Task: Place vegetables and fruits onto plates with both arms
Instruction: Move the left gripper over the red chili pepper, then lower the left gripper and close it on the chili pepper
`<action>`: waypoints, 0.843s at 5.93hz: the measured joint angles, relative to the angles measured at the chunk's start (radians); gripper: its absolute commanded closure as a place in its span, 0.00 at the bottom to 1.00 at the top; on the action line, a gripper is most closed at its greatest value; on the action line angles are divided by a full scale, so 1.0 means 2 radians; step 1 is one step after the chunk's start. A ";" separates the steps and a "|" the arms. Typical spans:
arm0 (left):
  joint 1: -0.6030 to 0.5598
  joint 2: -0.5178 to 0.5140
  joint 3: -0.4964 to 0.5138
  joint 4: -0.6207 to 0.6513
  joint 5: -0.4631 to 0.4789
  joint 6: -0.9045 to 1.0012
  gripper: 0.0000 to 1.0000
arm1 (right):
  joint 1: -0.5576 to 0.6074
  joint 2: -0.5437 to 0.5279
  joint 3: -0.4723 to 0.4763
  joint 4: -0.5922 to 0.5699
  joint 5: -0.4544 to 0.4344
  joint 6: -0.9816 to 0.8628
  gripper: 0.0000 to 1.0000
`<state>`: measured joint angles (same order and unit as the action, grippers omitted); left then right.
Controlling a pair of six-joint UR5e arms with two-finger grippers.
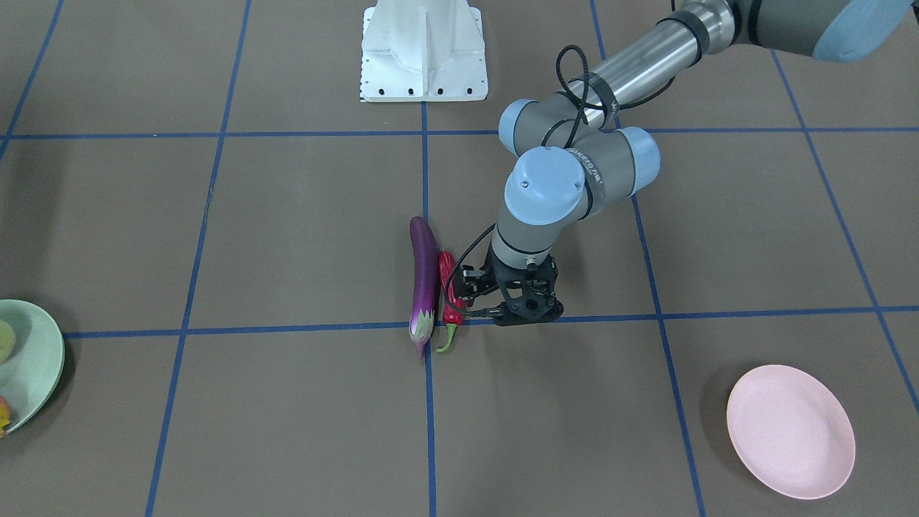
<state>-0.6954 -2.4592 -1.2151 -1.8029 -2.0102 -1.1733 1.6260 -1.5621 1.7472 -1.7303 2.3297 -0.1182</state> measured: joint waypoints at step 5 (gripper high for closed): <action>0.026 -0.034 0.041 -0.001 0.028 -0.025 0.17 | -0.001 0.004 0.000 0.000 0.000 0.003 0.00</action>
<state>-0.6438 -2.5272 -1.1329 -1.8041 -1.9546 -1.2240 1.6242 -1.5551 1.7466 -1.7299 2.3306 -0.1130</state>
